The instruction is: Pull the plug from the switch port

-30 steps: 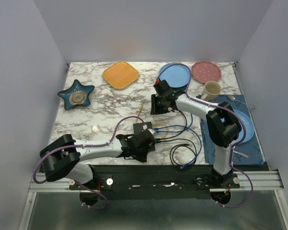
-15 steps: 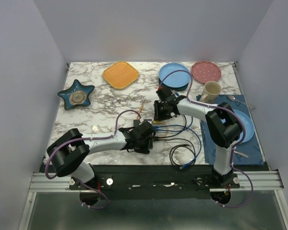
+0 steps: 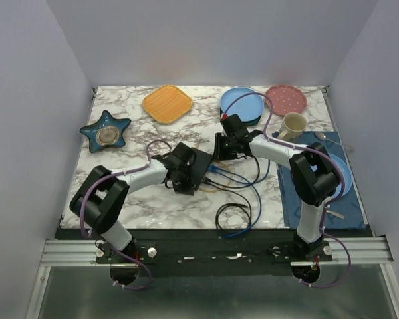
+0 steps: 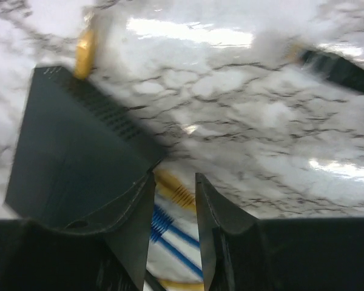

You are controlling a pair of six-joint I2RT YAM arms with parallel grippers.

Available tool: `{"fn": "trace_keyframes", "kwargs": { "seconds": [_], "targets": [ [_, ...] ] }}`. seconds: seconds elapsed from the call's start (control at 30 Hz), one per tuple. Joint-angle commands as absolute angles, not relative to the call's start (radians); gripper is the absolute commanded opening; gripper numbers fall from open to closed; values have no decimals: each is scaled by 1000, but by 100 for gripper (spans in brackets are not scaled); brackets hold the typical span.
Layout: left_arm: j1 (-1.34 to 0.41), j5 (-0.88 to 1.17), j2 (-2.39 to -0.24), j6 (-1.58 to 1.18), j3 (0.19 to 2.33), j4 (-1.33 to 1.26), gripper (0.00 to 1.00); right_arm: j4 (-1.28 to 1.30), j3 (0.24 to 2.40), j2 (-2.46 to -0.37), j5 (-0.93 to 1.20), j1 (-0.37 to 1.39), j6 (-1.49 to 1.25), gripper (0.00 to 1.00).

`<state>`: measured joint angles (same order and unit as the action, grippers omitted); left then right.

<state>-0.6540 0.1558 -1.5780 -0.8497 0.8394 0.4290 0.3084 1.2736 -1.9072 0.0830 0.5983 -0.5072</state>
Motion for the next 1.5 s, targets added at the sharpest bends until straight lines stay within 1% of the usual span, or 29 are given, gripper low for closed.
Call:
{"fn": "trace_keyframes", "kwargs": {
  "seconds": [0.0,0.2,0.37,0.57,0.8,0.87,1.0,1.17,1.27,1.47],
  "targets": [
    [-560,84,-1675,-813,958,360,0,377,1324,-1908,291,641,-548,42],
    [-488,101,-1785,-782,1130,417,0,377,1368,-1940,314,641,-564,42],
    [-427,103,-1858,-770,1221,462,0,388,1382,-1867,168,629,-577,43],
    [-333,123,-1867,-762,1229,462,0,388,1335,-1796,117,540,-584,43],
    [-279,129,-1850,-750,1235,474,0,359,1198,-1819,109,509,-597,43],
    [-284,147,-1824,-752,1209,465,0,345,1158,-1838,117,509,-601,42],
    [-294,173,-1786,-770,1082,433,0,322,1118,-1864,164,511,-609,38],
    [-301,268,-1830,-807,1008,345,0,281,1080,-1868,199,547,-614,37],
    [-305,320,-1868,-827,1025,316,0,279,1085,-1879,215,595,-623,37],
    [-308,315,-1907,-805,1166,372,0,273,1115,-1911,259,663,-664,37]
  ]
}}
